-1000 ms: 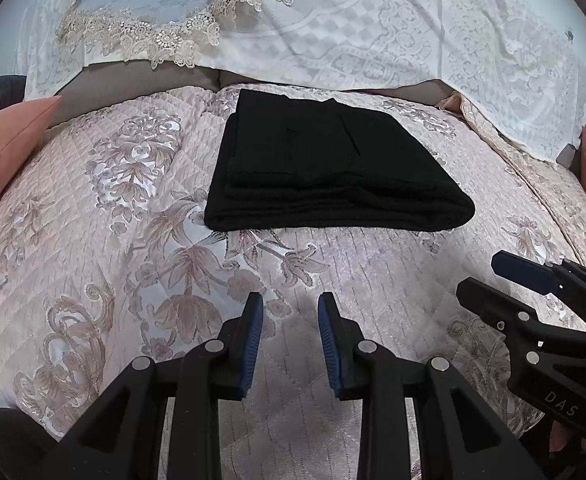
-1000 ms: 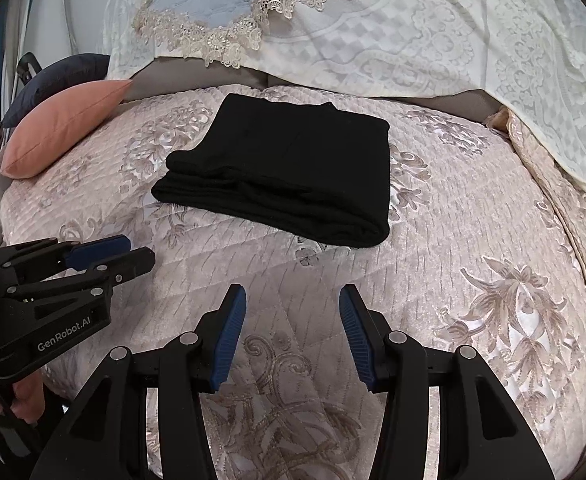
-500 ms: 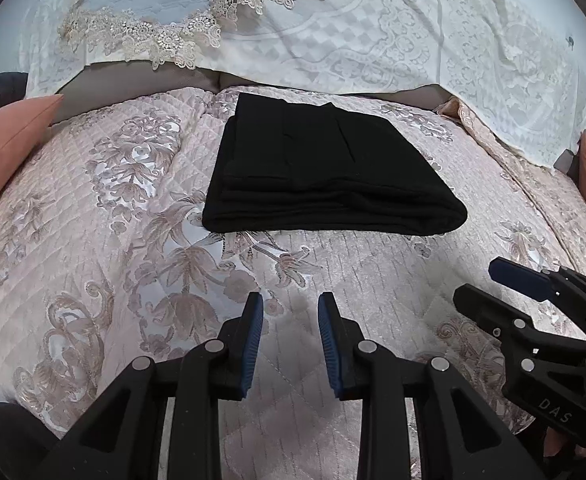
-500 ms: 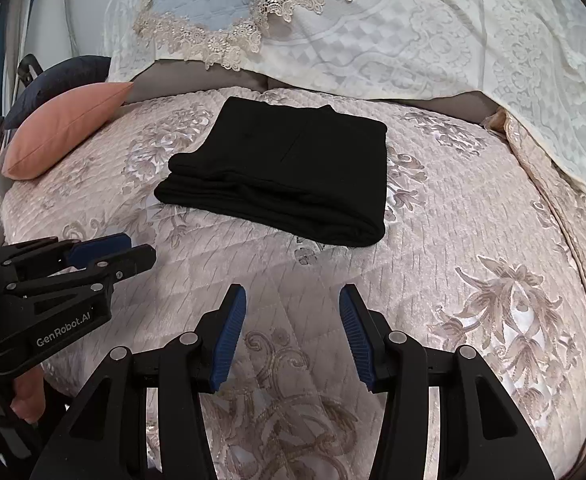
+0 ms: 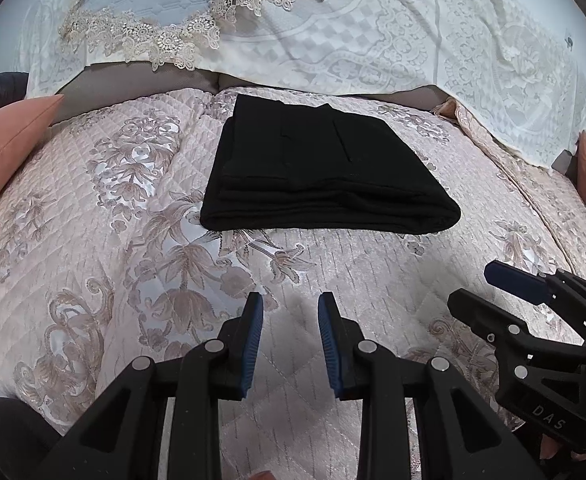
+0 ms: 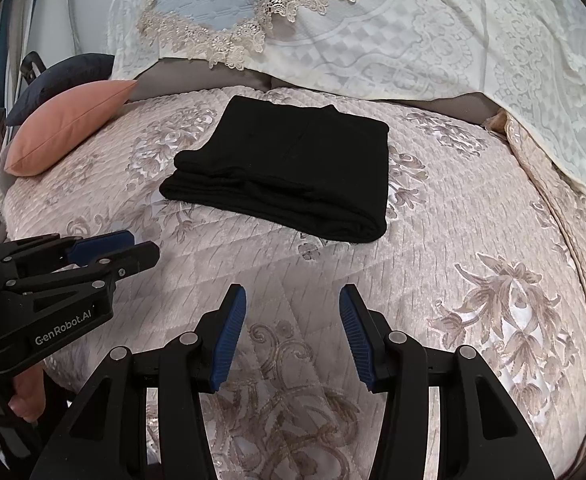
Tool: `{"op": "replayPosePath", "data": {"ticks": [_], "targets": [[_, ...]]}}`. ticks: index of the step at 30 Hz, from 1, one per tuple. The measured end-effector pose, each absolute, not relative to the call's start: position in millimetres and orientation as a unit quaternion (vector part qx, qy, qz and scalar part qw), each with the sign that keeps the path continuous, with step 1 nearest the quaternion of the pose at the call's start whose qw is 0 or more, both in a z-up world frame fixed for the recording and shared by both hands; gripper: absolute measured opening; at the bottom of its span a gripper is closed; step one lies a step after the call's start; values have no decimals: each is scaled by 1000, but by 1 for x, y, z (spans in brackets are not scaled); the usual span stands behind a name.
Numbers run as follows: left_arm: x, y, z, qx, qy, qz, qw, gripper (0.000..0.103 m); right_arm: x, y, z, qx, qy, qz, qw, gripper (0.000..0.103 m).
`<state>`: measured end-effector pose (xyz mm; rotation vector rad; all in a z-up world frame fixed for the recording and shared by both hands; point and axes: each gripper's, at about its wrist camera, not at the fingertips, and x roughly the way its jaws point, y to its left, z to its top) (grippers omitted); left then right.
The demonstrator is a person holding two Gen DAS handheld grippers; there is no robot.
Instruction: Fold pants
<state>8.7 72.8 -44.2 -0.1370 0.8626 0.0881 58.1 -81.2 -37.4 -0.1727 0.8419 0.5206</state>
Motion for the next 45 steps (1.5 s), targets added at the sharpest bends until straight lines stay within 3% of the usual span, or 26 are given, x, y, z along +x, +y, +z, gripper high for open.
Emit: {"op": "replayPosePath", "data": {"ticks": [45], "targets": [[5,69,-39,-58,414,48,907,31,54,-79,-32,-88,399,254,877,49]]}}
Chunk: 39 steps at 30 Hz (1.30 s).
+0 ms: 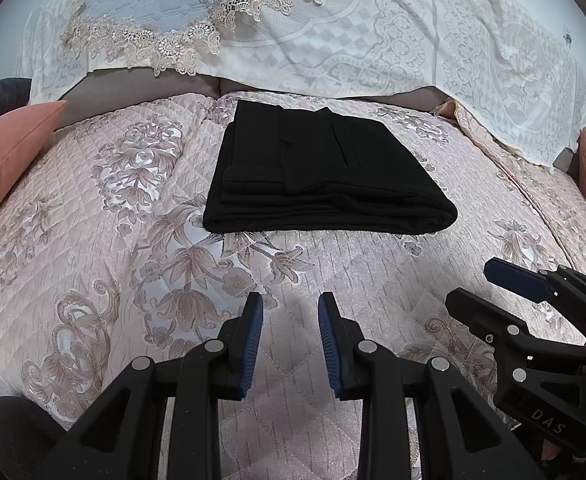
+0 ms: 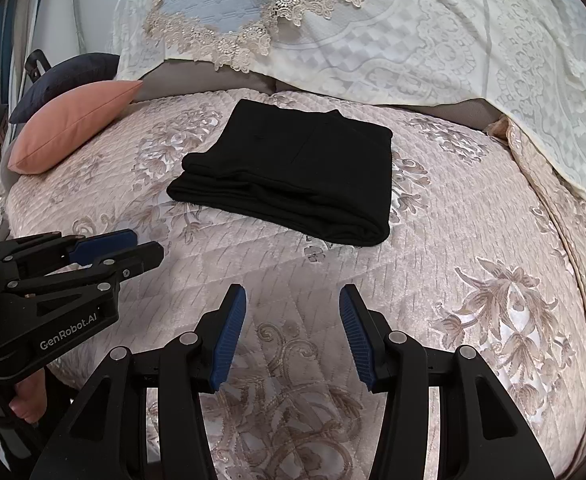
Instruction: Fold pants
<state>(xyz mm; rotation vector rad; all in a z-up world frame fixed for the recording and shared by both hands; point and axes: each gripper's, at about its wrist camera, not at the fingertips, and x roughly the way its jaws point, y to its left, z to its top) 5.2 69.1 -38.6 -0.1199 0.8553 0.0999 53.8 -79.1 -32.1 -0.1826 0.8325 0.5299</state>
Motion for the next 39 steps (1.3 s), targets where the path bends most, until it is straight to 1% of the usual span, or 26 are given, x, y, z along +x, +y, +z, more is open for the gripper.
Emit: {"op": "replayPosePath", "data": {"ticks": [10,11,13,15,39], "targets": [[5,71,-39,-61,413,48,907,31,54,-79,-32,-88,398,254,877,49],[5,71,-39,-59,413,51,907,32,54,-79,-32,-88,399,254,877,49],[5,69,-38,-52,412,56,908,36,53,-79,-32,-87,399,253,877,49],[4,68,-37,-50,410,55,909,37,53,-78,-32,-88,399,253,877,49],[4,66,-35,-52,408,52,910,37,54,-78,-28,-92,394,258,877,49]]}}
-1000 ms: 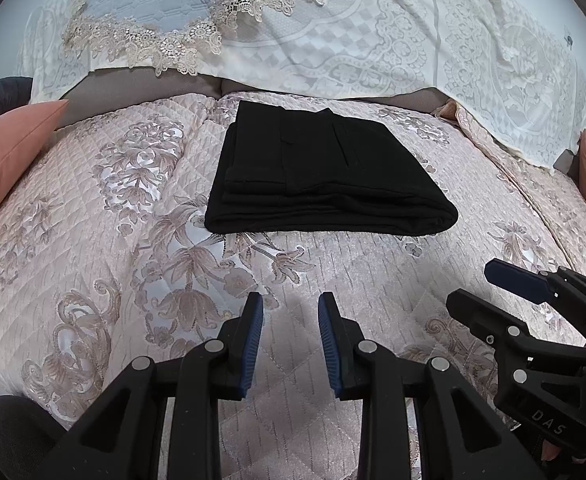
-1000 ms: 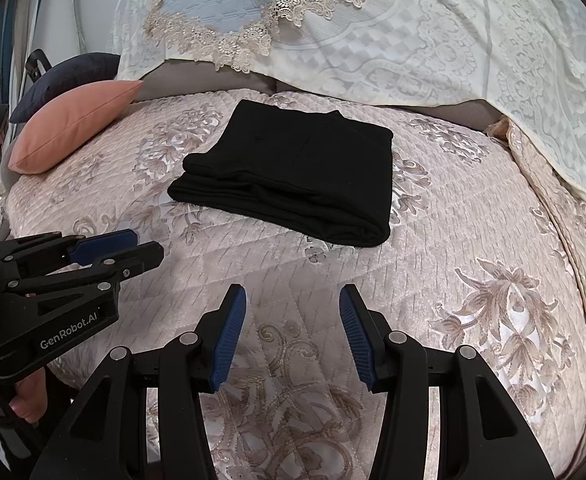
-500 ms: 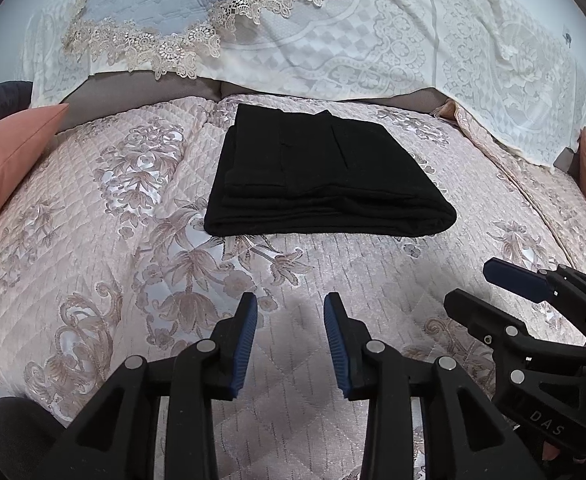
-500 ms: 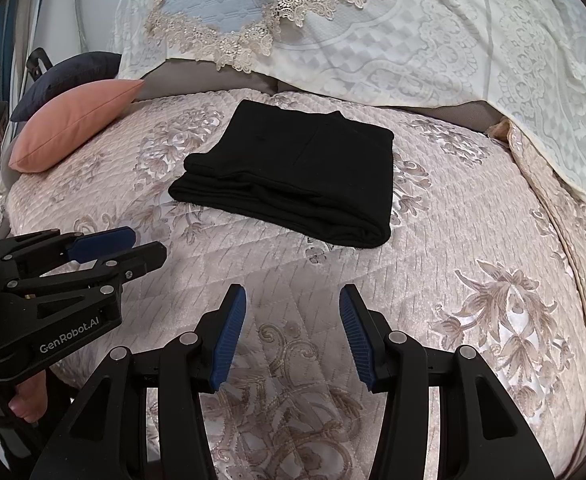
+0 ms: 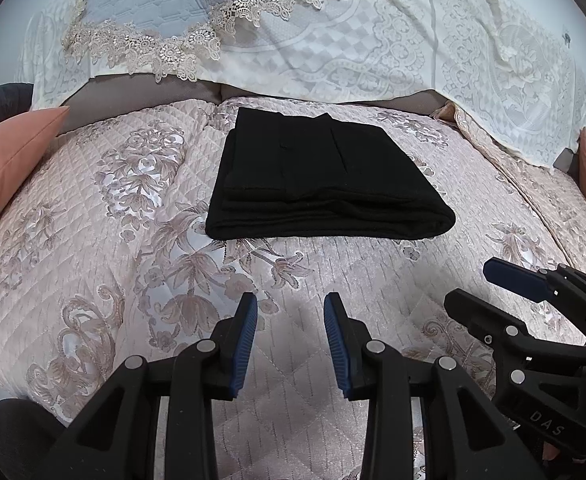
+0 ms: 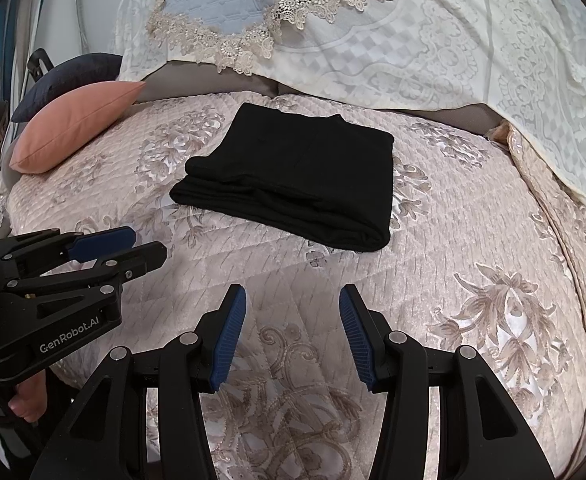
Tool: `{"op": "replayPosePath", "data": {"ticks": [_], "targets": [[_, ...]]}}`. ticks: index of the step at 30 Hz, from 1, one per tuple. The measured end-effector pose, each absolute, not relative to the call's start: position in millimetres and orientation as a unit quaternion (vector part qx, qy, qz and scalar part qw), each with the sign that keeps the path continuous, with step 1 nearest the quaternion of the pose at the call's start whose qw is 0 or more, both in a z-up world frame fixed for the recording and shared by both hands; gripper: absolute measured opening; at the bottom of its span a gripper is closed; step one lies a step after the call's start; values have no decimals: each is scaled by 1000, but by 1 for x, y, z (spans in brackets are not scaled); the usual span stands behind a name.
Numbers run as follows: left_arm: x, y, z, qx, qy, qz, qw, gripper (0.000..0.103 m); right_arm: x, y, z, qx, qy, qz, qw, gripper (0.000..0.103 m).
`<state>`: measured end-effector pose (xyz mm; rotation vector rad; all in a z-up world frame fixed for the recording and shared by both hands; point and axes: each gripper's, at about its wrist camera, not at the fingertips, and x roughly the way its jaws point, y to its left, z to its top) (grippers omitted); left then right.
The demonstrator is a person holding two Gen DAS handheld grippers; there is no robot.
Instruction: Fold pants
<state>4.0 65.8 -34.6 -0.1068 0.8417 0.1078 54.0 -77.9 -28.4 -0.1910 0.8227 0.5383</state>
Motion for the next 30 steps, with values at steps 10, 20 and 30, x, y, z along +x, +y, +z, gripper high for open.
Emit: {"op": "replayPosePath", "data": {"ticks": [10,20,30], "targets": [[4,65,-33,-55,408,48,910,37,54,-79,-27,-92,392,260,877,49],[4,65,-32,-55,409,47,910,37,52,-79,-27,-91,391,261,878,49],[6,61,-36,-50,411,58,908,37,50,-81,-29,-91,392,261,878,49]]}}
